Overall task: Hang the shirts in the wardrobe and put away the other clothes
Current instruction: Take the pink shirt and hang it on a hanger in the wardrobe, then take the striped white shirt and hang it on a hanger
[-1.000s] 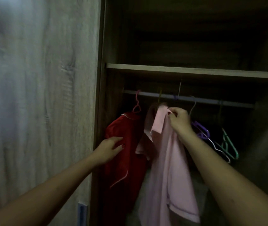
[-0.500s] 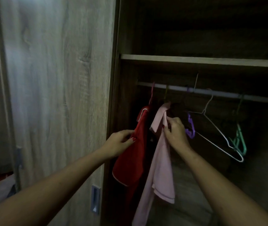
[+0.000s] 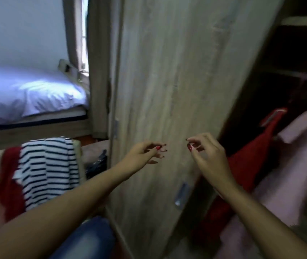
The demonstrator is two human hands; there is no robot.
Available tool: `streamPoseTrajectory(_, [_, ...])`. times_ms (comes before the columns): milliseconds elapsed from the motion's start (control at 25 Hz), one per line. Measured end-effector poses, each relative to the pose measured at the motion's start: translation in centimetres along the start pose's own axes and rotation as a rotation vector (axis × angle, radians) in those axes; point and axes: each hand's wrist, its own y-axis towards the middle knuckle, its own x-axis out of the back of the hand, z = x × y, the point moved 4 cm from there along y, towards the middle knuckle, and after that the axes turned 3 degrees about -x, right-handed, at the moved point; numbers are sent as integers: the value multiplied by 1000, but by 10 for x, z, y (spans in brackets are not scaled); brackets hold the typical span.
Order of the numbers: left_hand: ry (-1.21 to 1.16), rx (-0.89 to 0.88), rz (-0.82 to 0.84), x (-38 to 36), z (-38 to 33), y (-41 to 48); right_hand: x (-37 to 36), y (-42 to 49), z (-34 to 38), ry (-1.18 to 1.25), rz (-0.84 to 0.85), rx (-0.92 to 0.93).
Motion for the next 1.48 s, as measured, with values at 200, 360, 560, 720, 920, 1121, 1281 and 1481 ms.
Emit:
streamPoseTrajectory(200, [218,88,-381,222,66,-25,-179,56,52,141,253,17])
streamPoseTrajectory(360, [707,199,-616,379,113,-53,-322,91,88,227,441,-30])
streamPoseTrajectory(560, [843,635,-619,486,181,-51,-451,104,121,244,623,-134])
streamPoseTrajectory(720, [671,944,-472,498,210,-24,-507,110,125,296,663,-329])
streamPoseTrajectory(920, [448,736,-675,507,217,-7,-545,108,121,391,652,-583])
streamPoseTrajectory(1121, [115,175,-750,481,179,-16,-532,108,116,613,677,-679])
streamPoseTrajectory(1281, [-310,-5,-470,429,141,-30,-513,94,112,1207,731,-1076])
streamPoseTrajectory(1481, [-228,66,46,358,108,-37,-475,108,111,1179,757,-1091])
